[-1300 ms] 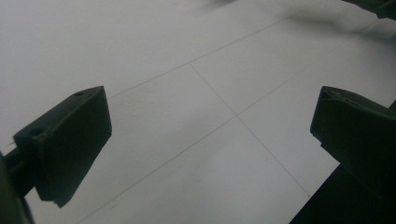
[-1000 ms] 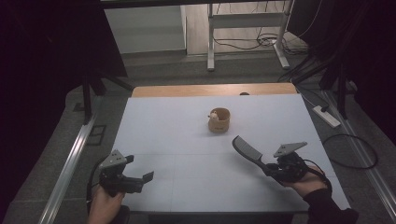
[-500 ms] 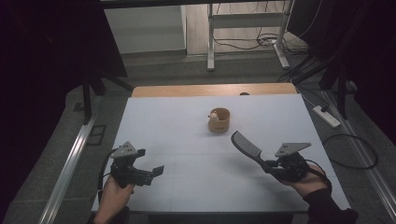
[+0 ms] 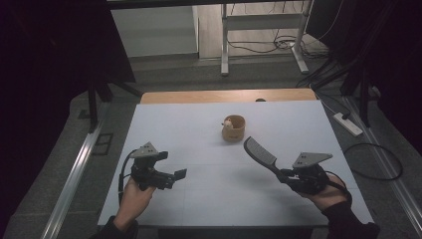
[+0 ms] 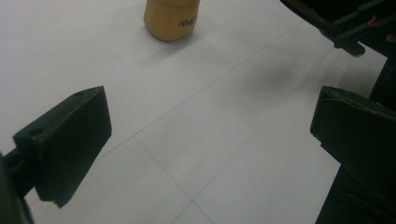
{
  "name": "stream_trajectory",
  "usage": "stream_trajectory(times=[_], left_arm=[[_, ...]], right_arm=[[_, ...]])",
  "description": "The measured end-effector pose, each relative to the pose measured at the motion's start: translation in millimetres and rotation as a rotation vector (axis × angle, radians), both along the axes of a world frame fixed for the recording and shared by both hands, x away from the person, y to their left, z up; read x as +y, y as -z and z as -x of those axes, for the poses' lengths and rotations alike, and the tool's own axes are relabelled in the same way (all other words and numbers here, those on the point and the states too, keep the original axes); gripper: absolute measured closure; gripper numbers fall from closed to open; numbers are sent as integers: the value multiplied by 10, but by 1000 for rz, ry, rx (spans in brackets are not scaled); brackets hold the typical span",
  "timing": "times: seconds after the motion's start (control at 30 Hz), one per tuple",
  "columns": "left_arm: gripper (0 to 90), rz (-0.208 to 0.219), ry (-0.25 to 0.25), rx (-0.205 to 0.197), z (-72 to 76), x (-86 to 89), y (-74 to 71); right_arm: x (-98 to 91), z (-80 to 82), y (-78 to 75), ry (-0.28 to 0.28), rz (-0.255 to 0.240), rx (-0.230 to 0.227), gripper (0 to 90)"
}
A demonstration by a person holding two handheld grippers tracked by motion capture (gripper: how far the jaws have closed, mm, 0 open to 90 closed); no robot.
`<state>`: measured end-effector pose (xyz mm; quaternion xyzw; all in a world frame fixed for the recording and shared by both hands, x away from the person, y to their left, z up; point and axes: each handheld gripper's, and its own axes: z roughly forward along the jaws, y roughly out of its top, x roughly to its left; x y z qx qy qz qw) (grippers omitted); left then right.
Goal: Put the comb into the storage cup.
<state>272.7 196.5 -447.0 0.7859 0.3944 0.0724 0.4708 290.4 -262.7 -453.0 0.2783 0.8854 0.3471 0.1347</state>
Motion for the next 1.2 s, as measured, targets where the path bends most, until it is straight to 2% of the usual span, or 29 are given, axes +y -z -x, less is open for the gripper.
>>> stream_trajectory(times=[0.33,0.9,1.2], left_arm=[[0,10,66,8,-136,-192,-32],[0,44,131,21,-321,-422,-80],[0,59,165,42,-411,-513,-81]], right_arm=[[59,22,-34,-17,-16,-32,727],[166,29,-67,-31,-15,-76,727],[245,38,-76,-47,-8,-97,726]])
